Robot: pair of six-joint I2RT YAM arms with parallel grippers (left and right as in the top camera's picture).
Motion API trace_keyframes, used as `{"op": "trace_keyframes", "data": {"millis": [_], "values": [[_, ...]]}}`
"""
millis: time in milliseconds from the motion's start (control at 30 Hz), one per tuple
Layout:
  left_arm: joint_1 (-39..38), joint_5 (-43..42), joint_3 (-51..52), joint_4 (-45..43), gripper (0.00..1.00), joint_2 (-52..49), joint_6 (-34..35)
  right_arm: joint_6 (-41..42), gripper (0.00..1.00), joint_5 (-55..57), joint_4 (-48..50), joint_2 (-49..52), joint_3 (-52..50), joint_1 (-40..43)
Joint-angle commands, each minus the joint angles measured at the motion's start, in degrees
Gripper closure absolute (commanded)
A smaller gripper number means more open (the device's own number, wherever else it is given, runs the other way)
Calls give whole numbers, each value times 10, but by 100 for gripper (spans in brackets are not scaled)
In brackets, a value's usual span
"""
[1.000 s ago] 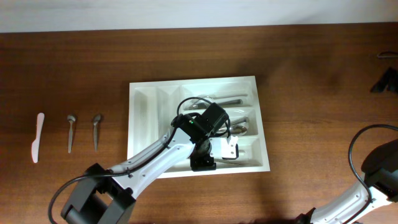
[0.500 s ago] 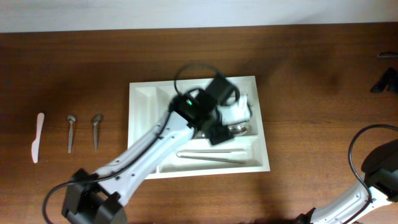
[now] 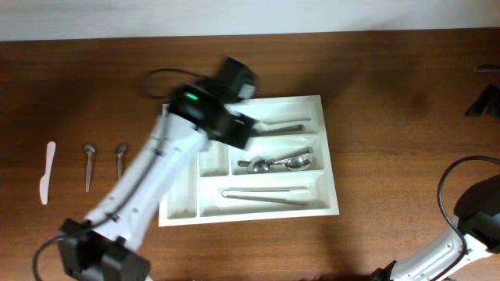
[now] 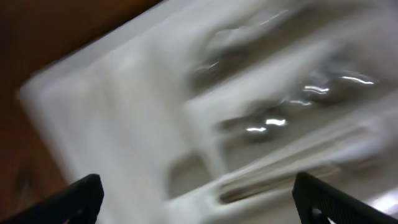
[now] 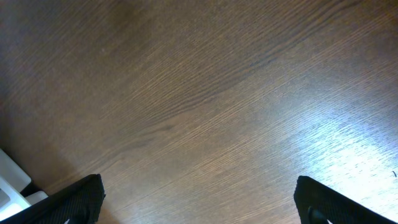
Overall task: Pack container
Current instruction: 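Move the left gripper back over the two spoons on the left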
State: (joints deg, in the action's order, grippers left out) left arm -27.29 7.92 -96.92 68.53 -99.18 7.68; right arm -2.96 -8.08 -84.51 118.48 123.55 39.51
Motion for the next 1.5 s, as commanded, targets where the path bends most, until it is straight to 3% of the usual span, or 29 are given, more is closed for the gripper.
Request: {"op": "trace_keyframes", "data": {"millis": [0, 133, 367, 567, 1000, 1467], "values": [[94, 37, -1, 40, 1, -2, 90, 5, 2, -3, 1, 0, -1, -1], [182, 95, 16, 54, 1, -3, 77, 5, 1, -3, 1, 0, -1, -1], [289, 99, 97, 13, 1, -3, 52, 5, 1, -3, 1, 0, -1, -1], [349, 9, 177, -50, 1, -3, -38, 5, 1, -3, 1, 0, -1, -1], [427, -50, 240, -148, 1, -5, -126, 5, 1, -3, 1, 0, -1, -1], [427, -52, 248, -204, 1, -82, -112, 5, 1, -3, 1, 0, -1, -1]]}}
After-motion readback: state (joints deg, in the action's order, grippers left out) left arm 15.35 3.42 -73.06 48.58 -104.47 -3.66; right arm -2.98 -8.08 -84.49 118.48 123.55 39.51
